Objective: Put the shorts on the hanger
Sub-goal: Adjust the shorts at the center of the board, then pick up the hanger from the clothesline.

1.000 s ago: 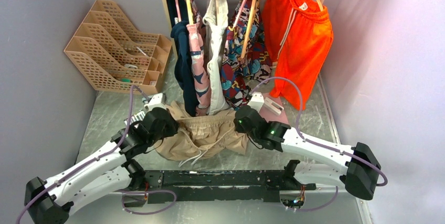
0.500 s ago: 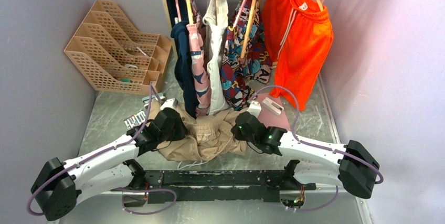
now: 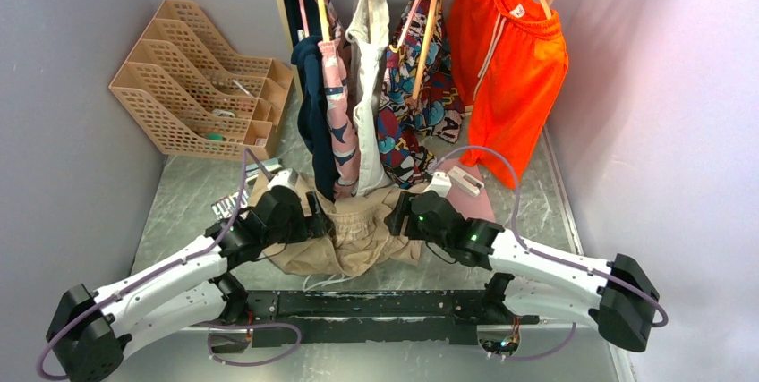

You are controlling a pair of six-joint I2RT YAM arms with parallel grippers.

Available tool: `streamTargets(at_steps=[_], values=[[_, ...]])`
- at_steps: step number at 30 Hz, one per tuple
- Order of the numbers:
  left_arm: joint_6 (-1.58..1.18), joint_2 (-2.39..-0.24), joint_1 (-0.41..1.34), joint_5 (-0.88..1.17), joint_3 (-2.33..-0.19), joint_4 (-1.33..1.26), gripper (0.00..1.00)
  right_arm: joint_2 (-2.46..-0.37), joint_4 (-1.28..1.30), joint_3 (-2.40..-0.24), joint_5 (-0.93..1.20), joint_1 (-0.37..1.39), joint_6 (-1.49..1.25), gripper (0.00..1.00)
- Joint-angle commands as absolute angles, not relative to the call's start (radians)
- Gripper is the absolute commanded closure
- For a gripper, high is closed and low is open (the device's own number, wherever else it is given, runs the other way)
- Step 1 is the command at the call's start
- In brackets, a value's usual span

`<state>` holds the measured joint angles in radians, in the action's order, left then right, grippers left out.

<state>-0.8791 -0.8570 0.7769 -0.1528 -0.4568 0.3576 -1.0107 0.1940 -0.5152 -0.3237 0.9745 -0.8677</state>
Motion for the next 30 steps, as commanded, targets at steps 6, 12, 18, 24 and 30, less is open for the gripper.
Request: streamTargets(at_steps=[6,12,18,24,30], values=[[-0.876,-0.739,0.772,-0.203,-0.685,0.600,0.01,-0.840,0.442,-0.748,-0.286,0.969,-0.728,0.00],[-0.760,-0.668,0.773,-0.285,-0.800,0.715,0.01,-0.847,0.538,-1.076,-0.328,0.968,-0.516,0.02],[-0.704,-0.572,0.772,-0.405,-0.755,0.706,0.00,-1.056,0.591,-1.475,-0.648,0.967,-0.372,0.10],[-0.726,-0.501,0.772,-0.312,-0.657,0.631,0.04,-1.296,0.590,-1.810,-0.702,0.898,-0.270,0.13],[-0.654,-0.489,0.773,-0.309,-0.684,0.624,0.03,-1.418,0.602,-1.927,-0.509,0.642,-0.323,0.19]])
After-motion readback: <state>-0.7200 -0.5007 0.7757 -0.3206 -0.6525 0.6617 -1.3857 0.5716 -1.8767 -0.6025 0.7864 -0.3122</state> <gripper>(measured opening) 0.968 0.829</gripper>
